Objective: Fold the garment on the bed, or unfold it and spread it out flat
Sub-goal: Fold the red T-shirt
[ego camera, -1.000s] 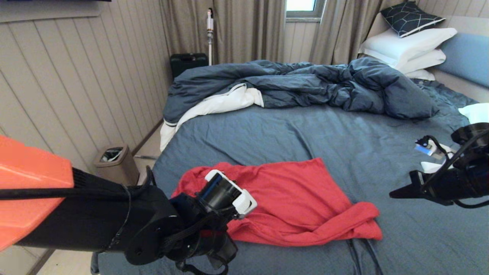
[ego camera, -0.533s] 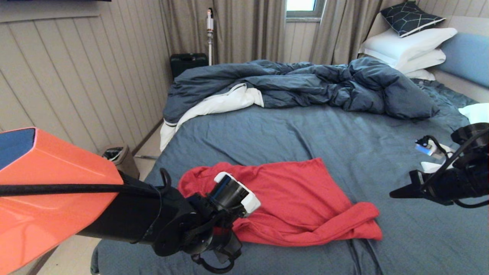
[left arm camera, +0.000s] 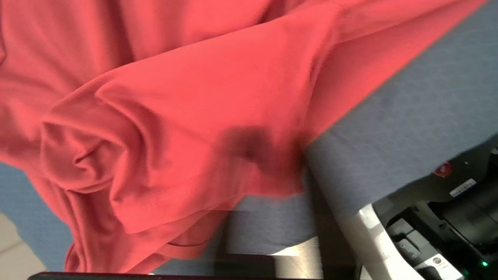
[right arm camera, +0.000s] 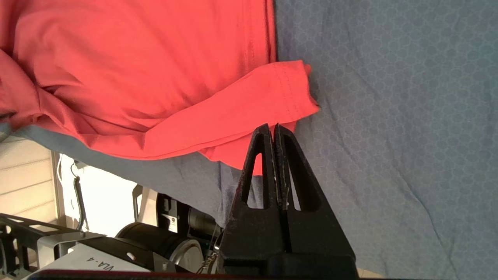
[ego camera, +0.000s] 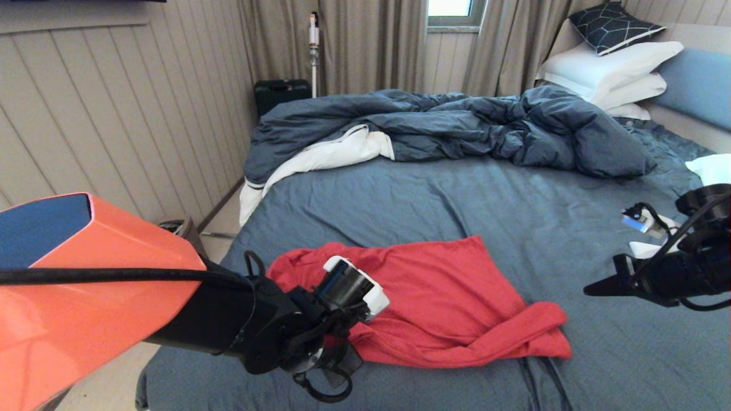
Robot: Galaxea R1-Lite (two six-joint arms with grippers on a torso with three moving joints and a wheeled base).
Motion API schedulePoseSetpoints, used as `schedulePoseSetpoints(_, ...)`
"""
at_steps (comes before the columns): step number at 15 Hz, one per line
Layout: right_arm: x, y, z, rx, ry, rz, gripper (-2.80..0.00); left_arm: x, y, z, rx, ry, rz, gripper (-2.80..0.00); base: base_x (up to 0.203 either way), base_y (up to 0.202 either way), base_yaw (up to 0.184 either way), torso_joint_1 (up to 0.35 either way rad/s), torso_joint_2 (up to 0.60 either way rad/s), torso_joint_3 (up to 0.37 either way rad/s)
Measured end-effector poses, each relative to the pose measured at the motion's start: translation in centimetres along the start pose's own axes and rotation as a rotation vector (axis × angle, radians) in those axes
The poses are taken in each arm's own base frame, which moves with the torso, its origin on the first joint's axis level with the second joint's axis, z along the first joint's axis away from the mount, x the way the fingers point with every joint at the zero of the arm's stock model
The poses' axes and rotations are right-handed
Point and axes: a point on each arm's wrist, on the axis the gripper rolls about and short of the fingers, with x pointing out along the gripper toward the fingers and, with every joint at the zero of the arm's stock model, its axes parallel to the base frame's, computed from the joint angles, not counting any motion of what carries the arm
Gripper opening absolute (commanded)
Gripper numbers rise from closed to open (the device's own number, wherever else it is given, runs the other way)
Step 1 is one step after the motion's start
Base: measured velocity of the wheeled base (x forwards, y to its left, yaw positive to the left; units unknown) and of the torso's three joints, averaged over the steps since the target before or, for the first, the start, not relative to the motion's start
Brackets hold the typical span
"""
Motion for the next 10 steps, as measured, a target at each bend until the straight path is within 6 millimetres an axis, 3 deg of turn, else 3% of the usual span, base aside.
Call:
schedulePoseSetpoints(5,0.0,0.0,0.0,0.001,0.0,0.0,-2.8,-0.1,1.0,1.0,-0.032,-0.032,0.02,-2.8,0.0,0.0,0.0,0.0,0.0,0.0)
schedulePoseSetpoints(10,0.0,0.0,-0.1,0.002,0.002,0.0,-2.8,-0.7,3.4,3.2,-0.052,-0.107,0.088,-2.8,0.0,0.0,0.0,0.0,0.0,0.0)
